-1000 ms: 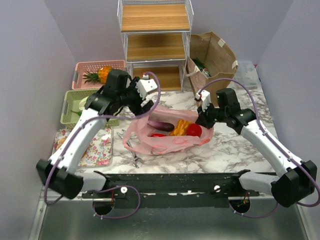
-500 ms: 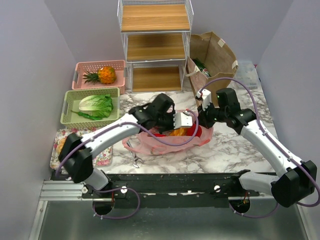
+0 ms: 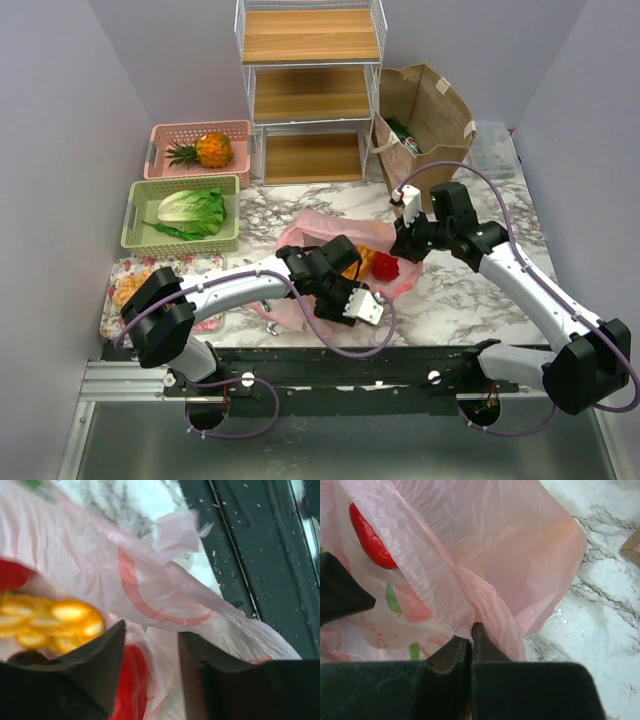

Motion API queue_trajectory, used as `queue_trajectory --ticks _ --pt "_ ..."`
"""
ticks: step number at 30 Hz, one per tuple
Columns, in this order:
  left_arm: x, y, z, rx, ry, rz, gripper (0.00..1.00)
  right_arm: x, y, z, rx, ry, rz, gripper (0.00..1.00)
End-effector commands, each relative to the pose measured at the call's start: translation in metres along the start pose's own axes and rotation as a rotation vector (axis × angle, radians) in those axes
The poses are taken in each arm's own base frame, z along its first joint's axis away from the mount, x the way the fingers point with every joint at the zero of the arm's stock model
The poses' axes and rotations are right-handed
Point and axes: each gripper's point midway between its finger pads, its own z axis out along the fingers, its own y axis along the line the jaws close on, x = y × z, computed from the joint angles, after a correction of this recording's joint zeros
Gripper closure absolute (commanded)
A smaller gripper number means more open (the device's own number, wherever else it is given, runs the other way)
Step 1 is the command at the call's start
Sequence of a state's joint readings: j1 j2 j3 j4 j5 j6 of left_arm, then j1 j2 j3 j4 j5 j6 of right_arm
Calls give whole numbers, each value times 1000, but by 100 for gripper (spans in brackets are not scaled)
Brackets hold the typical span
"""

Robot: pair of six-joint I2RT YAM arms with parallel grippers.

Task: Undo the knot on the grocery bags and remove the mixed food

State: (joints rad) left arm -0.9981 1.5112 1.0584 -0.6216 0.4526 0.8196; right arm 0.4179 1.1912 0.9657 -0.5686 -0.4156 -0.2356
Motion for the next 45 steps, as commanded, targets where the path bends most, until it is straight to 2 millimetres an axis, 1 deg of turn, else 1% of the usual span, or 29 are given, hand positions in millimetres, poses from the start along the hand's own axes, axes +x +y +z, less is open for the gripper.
queue_trajectory --ticks 1,3,4,6,8,9,10,11,13,16,19,27,32,35,36,37,39,41,45 --pt "3 -26 21 114 7 76 43 10 1 3 -7 17 -9 99" --pt "1 -12 21 50 10 20 37 17 5 2 -32 33 -28 99" --pt "-2 -3 17 14 0 -7 36 21 9 1 -49 39 -33 99" --pt "-17 21 -3 -71 -70 -74 35 28 14 1 -77 51 -43 99" --pt "-29 44 -29 -158 -143 -135 35 32 17 0 -89 55 -53 99" --pt "-31 52 -39 -190 -165 -149 35 32 16 0 -87 51 -57 99" --pt "-30 58 -48 -215 -172 -141 36 34 16 1 -87 51 -59 99" --pt "-25 62 -53 -232 -156 -115 37 33 16 1 -87 46 -59 99" --pt "-9 65 -57 -246 -87 -51 39 31 16 2 -88 41 -53 99" --pt "25 65 -51 -236 51 14 42 29 16 1 -86 30 -55 99" --pt "49 67 -43 -223 141 11 42 27 15 1 -77 29 -56 99" --pt "80 51 -24 -148 230 -29 28 26 10 0 -55 34 -68 99" --pt "109 42 -9 -108 320 -61 24 20 6 0 -44 34 -77 99" --pt "113 30 -8 -57 327 -71 21 19 4 1 -36 38 -82 99" --pt "107 26 -11 -43 308 -73 7 19 4 1 -35 40 -84 99" --pt "101 24 -14 -37 285 -80 3 19 3 1 -35 41 -85 99" --pt "90 20 -22 -37 252 -92 3 18 3 1 -32 41 -88 99" --pt "83 17 -28 -33 241 -112 4 18 2 1 -30 40 -89 99" --pt "85 5 -35 -10 257 -147 7 17 1 2 -27 43 -90 99"
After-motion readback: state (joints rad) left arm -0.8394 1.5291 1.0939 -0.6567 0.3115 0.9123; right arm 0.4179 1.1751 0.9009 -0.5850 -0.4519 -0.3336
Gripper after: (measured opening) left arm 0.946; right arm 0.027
